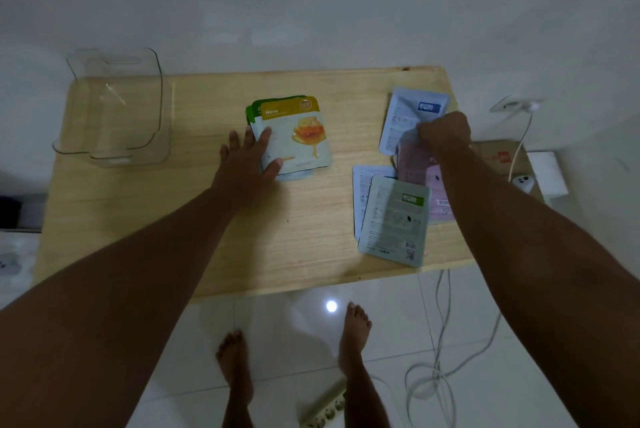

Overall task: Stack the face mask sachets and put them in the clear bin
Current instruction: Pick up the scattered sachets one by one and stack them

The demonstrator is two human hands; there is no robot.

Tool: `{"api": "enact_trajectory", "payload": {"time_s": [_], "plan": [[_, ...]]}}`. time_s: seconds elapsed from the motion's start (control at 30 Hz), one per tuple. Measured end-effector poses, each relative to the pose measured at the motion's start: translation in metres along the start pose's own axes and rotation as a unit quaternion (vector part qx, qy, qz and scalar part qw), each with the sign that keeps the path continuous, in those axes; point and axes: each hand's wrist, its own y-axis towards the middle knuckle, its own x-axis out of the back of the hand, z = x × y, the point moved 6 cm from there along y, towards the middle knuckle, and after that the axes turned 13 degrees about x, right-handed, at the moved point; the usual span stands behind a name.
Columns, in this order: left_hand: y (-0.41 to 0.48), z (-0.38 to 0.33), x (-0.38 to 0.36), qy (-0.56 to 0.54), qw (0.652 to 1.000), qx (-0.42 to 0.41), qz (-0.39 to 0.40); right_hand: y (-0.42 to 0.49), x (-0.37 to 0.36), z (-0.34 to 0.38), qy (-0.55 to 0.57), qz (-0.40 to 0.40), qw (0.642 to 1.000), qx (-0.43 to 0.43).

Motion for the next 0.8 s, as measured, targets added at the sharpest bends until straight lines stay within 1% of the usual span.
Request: {"api": "enact_trajectory", "payload": {"time_s": [0.03,0.1,0.2,0.27,0.33,0.43,0.5,0.6,0.7,0.8], "plan": [[0.0,0.001,0.0,-0.003,1.0,0.001,0.004,-0.002,0.003,0.008,0.003,-0.013,1.0,0.026],[0.001,0.002,0.0,-0.004,1.0,0.005,0.011,-0.009,0.007,0.033,0.02,-0.038,0.993,0.109],[0.002,0.002,0.001,-0.004,1.0,0.007,0.016,-0.027,0.014,0.086,0.026,-0.066,0.969,0.236],[0.002,0.002,0.002,-0.005,1.0,0.009,0.021,-0.039,0.008,0.123,0.007,-0.053,0.952,0.302],[0.002,0.001,0.003,-0.006,1.0,0.011,0.025,-0.049,-0.009,0.152,-0.012,-0.007,0.941,0.337],[0.004,0.002,0.004,-0.008,1.0,0.007,0.03,-0.065,-0.05,0.175,-0.048,0.087,0.938,0.332],[0.004,0.002,0.004,-0.014,0.999,0.005,0.032,-0.077,-0.08,0.183,-0.049,0.119,0.936,0.329],[0.003,0.001,0.004,-0.022,0.999,0.009,0.03,-0.101,-0.114,0.193,-0.056,0.143,0.925,0.348],[0.002,0.001,0.003,-0.035,0.999,0.01,0.028,-0.116,-0.128,0.193,-0.056,0.17,0.915,0.362],[0.002,0.003,0.002,-0.036,0.999,0.008,0.021,-0.119,-0.119,0.179,-0.096,0.154,0.919,0.35]]}}
